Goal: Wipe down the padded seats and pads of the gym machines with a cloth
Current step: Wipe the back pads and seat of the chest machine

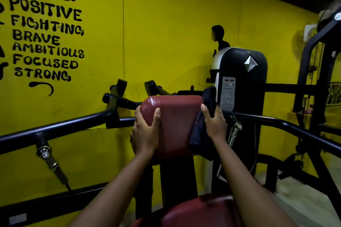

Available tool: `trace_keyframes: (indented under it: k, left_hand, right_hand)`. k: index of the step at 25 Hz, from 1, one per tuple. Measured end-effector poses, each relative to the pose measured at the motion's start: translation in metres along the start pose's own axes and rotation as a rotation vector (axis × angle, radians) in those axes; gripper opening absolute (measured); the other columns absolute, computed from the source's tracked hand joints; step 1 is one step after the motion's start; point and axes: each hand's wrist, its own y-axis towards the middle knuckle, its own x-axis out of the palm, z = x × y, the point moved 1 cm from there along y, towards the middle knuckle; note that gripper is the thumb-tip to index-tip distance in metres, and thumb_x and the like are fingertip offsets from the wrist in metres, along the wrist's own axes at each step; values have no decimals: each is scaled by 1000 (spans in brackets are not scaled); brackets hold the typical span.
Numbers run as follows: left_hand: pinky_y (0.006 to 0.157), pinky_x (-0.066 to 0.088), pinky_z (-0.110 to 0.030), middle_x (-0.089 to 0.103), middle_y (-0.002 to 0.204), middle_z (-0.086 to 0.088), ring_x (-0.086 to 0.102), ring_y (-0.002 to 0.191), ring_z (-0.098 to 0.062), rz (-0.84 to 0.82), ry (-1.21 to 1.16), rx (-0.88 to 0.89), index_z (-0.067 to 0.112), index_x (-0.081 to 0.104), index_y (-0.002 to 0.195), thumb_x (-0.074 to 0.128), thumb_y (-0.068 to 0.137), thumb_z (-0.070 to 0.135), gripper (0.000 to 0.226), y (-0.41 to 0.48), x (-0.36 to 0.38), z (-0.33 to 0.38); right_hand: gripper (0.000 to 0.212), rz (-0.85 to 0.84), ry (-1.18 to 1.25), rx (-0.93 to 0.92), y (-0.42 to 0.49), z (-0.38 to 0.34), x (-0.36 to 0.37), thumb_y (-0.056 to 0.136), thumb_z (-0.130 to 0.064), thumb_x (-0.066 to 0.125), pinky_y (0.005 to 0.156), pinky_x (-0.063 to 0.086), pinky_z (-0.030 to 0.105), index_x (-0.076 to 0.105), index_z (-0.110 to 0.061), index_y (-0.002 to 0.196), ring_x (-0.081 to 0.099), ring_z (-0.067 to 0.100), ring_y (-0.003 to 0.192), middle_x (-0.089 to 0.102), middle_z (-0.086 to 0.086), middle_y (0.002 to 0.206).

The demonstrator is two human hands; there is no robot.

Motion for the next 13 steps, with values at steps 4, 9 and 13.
trace_keyframes:
  k: [4, 9, 13]
  left_hand:
    - [91, 41, -39, 55, 130, -16, 52, 118, -35, 20, -10, 7, 21, 27, 145, 23, 67, 77, 97, -2, 1, 2]
    - [93, 42, -40, 53, 133, -18, 51, 119, -36, -19, -87, -25, 20, 26, 146, 18, 73, 75, 91, -9, -9, 14]
    - [96, 41, -39, 46, 141, -12, 49, 122, -27, -188, -172, -67, 22, 23, 147, 18, 76, 75, 89, -3, -5, -9]
  right_hand:
    - [79, 226, 156, 205, -59, 25, 11, 81, -65, 44, 97, 37, 34, 44, -10, 137, 46, 31, 125, 47, 13, 139]
    - [67, 430, 358, 546, -99, 8, 53, 94, -39, 50, 107, 27, 42, 25, -5, 146, 30, 39, 134, 19, 21, 152]
    - [70, 283, 302, 279, -144, -41, 88, 97, -47, 35, 78, 51, 50, 47, 17, 125, 58, 54, 99, 45, 42, 126]
